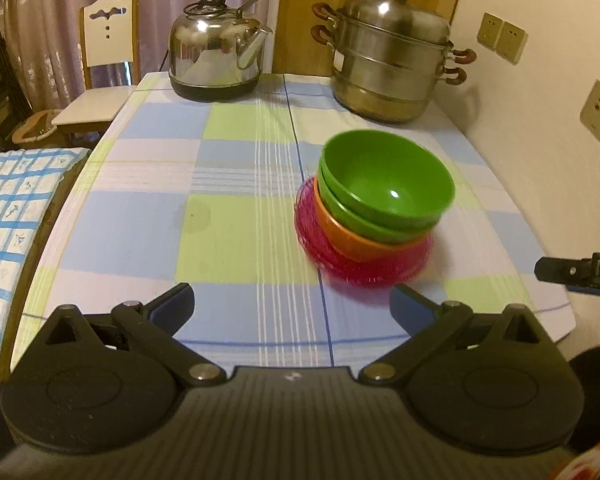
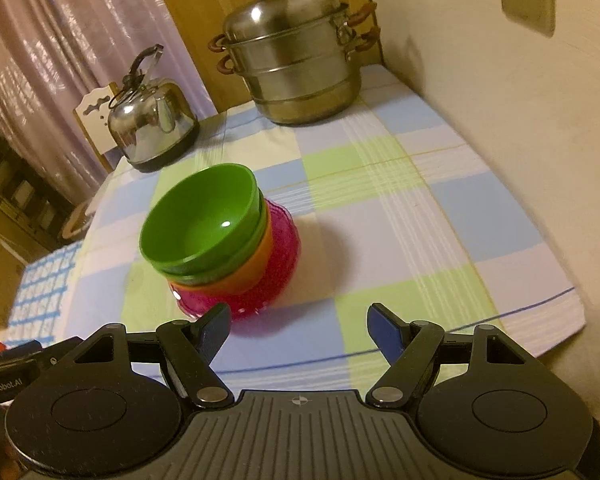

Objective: Organize plates and bowls

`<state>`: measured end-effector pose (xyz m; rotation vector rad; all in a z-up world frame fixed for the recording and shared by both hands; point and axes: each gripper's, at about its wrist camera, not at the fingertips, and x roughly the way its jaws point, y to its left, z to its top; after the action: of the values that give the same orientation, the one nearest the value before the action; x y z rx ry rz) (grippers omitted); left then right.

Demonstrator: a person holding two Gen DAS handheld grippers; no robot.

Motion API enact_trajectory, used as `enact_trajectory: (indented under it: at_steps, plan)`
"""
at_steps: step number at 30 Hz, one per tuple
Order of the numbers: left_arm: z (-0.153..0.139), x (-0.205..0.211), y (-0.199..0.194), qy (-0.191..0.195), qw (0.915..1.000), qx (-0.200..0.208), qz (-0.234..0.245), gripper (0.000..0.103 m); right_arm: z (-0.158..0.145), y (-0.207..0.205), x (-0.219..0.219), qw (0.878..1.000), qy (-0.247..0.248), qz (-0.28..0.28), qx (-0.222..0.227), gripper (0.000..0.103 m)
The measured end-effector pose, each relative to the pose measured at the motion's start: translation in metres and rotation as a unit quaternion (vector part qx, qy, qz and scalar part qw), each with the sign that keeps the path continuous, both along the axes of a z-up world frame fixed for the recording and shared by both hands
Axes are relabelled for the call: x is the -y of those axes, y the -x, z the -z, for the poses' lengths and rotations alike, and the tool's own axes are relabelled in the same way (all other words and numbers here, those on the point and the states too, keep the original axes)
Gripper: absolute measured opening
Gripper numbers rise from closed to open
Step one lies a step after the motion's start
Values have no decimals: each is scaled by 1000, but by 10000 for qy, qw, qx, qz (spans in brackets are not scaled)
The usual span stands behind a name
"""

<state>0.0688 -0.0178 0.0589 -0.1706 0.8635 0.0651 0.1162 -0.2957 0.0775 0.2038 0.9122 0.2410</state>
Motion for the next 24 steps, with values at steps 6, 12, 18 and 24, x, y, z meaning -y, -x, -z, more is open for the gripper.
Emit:
enact_trajectory:
  at_steps: [6,12,18,24]
  plan:
    - [9,12,29,37,10000,-25,14,103,2,35,-1,9994,198,-104,251,75]
    - [17,24,56,12,10000,-91,14,103,18,67,-14,9974,469,-433,321,75]
    - [23,32,78,-107,9999,-62,53,103,27,90,-23,9952,673,-575,408,75]
    - [28,36,83,-212,9998,-45,41,103,39,105,-33,9937,677,-762,460,75]
